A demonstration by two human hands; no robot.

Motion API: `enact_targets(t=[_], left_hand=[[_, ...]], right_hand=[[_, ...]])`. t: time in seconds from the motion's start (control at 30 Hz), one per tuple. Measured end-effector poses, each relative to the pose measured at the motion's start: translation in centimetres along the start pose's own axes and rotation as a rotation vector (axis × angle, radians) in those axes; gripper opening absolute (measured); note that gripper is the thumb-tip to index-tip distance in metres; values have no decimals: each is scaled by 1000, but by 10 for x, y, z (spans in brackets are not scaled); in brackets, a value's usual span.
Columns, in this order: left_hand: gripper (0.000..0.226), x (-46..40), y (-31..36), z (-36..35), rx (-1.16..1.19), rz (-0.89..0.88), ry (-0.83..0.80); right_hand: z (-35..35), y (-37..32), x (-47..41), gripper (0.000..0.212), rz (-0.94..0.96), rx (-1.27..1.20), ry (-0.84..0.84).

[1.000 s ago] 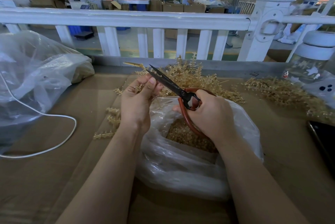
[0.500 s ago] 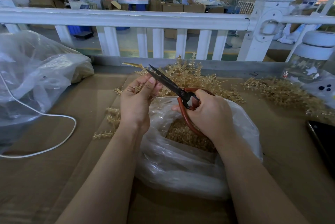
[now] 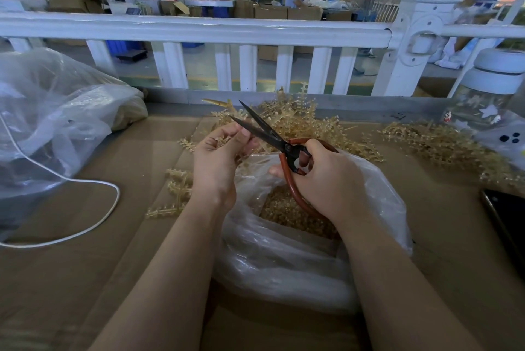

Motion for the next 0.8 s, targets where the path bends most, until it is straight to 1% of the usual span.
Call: enact_targets(t=[0.13,0.33,0.43,0.53,0.63,0.73,0.8], left_hand=[[13,1,-3,-3,4,36,-37],[27,3,-5,-4,-20,66,-68],[32,3,-5,-5,-16,66,-79],[27,3,-5,-6,5,82,-92],[19,2,-7,-5,7,100,-92],[20,2,-8,-4,4,111,-91],[21,2,-9,-4,15,110,-98]], right_hand=[[1,0,0,66,-10,-8,-3],[3,-2,1,59,6,15,25],[4,-3,1,58,9,25,34],[5,-3,1,57,6,23,44],[5,-3,1,61,4,8,39],[4,-2,1,64,-2,9,31],[4,-3,1,62,0,2,30]])
Point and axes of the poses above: each hand's wrist, its own x-axis away from the middle knuckle, its own z-axis out of the back of the hand, y = z × x, the point moved 7 cm from there along -x, towards the middle knuckle, and after that the axes turned 14 degrees about -z, right-handed, at the moved point
